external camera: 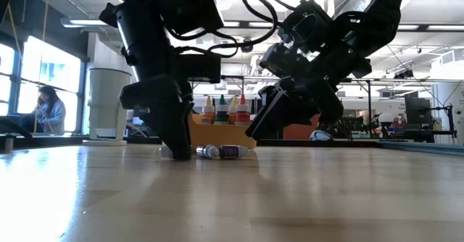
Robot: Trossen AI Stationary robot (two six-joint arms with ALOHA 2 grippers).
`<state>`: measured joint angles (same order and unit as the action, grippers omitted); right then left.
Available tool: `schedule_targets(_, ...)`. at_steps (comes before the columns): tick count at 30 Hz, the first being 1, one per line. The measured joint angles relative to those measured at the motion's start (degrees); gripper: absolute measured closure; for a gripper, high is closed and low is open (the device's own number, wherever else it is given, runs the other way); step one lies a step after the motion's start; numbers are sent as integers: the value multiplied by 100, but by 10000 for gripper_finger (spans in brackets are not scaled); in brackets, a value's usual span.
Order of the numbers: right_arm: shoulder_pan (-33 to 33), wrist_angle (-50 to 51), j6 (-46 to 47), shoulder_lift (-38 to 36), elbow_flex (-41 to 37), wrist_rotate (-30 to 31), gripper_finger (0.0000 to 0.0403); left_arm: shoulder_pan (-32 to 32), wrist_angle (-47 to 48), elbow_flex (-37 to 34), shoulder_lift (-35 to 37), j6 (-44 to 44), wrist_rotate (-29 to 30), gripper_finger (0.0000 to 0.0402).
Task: Pick & Place food coloring
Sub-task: Put the small red food coloring bottle into the yellow bin
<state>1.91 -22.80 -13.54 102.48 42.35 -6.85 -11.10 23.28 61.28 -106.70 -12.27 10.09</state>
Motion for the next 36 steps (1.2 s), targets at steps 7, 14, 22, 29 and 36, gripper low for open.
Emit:
schedule_targets(7, 0, -16, 0, 0, 0, 0, 222, -17, -15, -3, -13, -19, 243, 271)
schedule_targets(14, 0, -16, 2, 0, 0, 0, 222, -19, 69, 279, 21, 4, 387, 283)
schedule_targets(22, 0, -12, 90, 0, 0, 0, 222, -15, 659, 695, 11, 2, 433, 360)
schedule_targets(29, 0, 32, 90, 0, 0, 0, 222, -15, 1600, 1306, 25, -8, 575, 393)
schedule_targets(36, 0, 139, 87, 0, 0, 0, 222, -30, 2758, 1933, 33, -311, -103, 368)
